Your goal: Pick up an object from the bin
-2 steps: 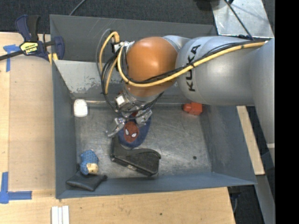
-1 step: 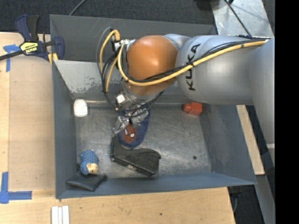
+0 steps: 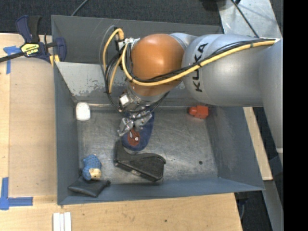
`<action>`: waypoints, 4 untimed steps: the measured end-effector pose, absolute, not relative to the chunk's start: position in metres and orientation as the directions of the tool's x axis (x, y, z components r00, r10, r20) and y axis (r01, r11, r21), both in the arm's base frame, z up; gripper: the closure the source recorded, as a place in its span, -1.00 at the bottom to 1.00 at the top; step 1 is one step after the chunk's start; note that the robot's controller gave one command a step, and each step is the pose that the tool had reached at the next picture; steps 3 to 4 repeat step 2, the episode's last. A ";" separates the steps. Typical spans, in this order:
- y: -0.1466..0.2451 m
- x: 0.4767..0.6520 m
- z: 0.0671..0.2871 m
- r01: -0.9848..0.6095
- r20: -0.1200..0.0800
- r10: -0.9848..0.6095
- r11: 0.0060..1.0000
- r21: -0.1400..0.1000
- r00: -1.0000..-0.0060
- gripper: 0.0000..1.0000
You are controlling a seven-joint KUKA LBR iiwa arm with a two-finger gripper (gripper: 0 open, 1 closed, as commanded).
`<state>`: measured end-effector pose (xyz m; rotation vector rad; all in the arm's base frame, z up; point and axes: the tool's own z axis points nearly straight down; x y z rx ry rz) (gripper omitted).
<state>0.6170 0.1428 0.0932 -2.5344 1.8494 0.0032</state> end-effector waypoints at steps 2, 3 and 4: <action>0.144 0.620 0.162 -0.955 -0.002 -0.955 -0.298 -0.005 0.298 1.00; 0.144 0.620 0.162 -0.955 -0.002 -0.955 -0.298 -0.005 0.298 1.00; 0.144 0.620 0.162 -0.955 -0.002 -0.955 -0.298 -0.005 0.298 1.00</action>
Offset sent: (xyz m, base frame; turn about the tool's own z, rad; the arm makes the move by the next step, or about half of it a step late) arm 0.0000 -0.0001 0.0537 0.0000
